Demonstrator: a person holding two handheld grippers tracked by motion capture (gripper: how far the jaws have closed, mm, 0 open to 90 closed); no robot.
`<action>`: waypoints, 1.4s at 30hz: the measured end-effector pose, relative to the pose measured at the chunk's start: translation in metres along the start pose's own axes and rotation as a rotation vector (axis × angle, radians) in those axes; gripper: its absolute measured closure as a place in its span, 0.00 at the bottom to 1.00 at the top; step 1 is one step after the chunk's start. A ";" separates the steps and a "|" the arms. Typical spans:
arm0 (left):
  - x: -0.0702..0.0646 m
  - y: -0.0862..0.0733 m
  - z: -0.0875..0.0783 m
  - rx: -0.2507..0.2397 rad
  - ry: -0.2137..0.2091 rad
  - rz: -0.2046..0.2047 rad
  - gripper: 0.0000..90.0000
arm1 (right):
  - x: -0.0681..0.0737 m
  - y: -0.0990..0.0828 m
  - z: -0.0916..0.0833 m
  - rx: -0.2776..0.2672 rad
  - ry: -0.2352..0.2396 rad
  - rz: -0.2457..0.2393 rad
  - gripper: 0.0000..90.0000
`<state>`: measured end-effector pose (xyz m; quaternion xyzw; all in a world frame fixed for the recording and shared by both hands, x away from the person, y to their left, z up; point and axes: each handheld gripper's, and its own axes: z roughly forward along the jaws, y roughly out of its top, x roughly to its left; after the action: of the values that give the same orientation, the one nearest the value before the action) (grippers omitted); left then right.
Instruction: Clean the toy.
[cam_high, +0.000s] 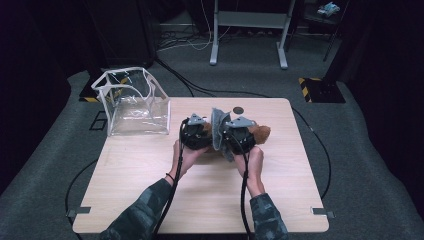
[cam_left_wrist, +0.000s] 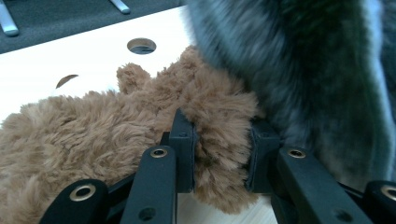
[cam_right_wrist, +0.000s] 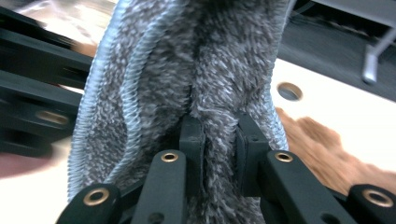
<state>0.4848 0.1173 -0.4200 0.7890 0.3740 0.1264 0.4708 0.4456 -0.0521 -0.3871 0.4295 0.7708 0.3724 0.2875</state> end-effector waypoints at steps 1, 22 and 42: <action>0.000 0.000 0.000 0.004 0.005 0.006 0.77 | 0.003 0.001 0.003 0.005 -0.001 -0.004 0.85; 0.001 0.000 -0.001 -0.004 0.002 -0.017 0.78 | 0.006 0.000 0.010 0.022 -0.025 -0.057 0.85; 0.007 -0.002 -0.005 -0.011 0.015 -0.024 0.78 | -0.064 -0.039 0.006 0.138 -0.223 0.077 0.85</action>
<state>0.4858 0.1257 -0.4207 0.7808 0.3862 0.1287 0.4740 0.4622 -0.1200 -0.4147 0.5162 0.7408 0.2794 0.3266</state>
